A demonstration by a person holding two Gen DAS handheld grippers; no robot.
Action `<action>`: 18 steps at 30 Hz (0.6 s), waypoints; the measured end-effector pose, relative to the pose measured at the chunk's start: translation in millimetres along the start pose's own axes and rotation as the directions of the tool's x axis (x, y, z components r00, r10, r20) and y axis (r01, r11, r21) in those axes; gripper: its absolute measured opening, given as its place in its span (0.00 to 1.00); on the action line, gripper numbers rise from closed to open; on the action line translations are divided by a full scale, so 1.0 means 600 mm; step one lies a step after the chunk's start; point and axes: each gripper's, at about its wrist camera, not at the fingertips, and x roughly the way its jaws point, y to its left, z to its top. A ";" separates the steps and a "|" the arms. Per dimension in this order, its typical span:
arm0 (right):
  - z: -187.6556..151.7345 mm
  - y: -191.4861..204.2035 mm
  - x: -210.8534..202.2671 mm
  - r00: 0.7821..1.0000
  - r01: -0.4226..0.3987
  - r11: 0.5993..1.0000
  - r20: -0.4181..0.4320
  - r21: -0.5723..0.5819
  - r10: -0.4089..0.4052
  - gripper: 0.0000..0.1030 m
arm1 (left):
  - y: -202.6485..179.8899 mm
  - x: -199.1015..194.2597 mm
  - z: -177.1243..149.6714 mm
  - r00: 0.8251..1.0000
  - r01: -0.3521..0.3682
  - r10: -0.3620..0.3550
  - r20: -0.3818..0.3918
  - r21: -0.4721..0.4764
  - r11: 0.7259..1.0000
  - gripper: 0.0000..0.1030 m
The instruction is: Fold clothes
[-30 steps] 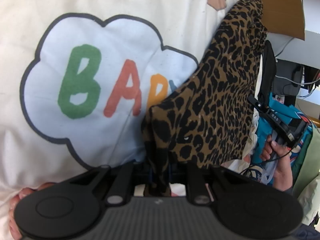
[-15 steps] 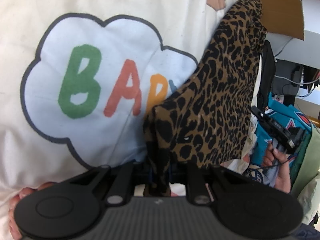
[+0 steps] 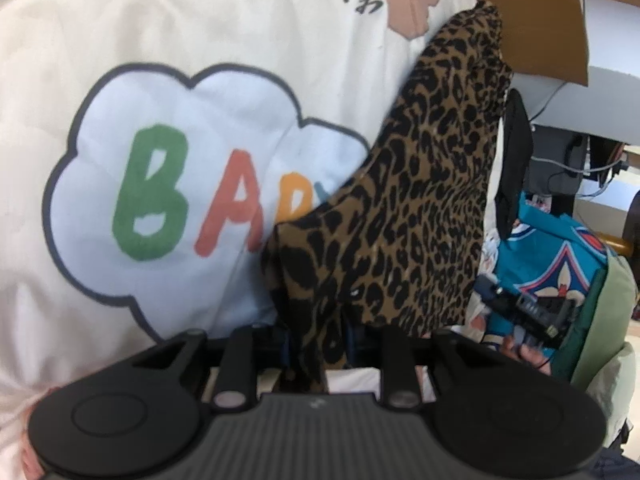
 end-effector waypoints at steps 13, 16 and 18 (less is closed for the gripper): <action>-0.031 -0.024 0.047 0.987 -0.117 0.992 -0.103 0.052 0.122 0.48 | -0.006 0.011 0.000 0.999 0.031 -0.031 0.017 -0.022 0.999 0.29; -0.032 -0.043 0.041 0.979 -0.176 0.980 -0.085 0.098 0.184 0.47 | 0.001 0.007 0.002 0.996 0.074 -0.072 0.050 -0.054 0.996 0.29; -0.030 -0.048 0.030 0.967 -0.239 0.964 -0.058 0.114 0.247 0.46 | 0.001 0.005 0.004 0.994 0.088 -0.085 0.062 -0.057 0.994 0.29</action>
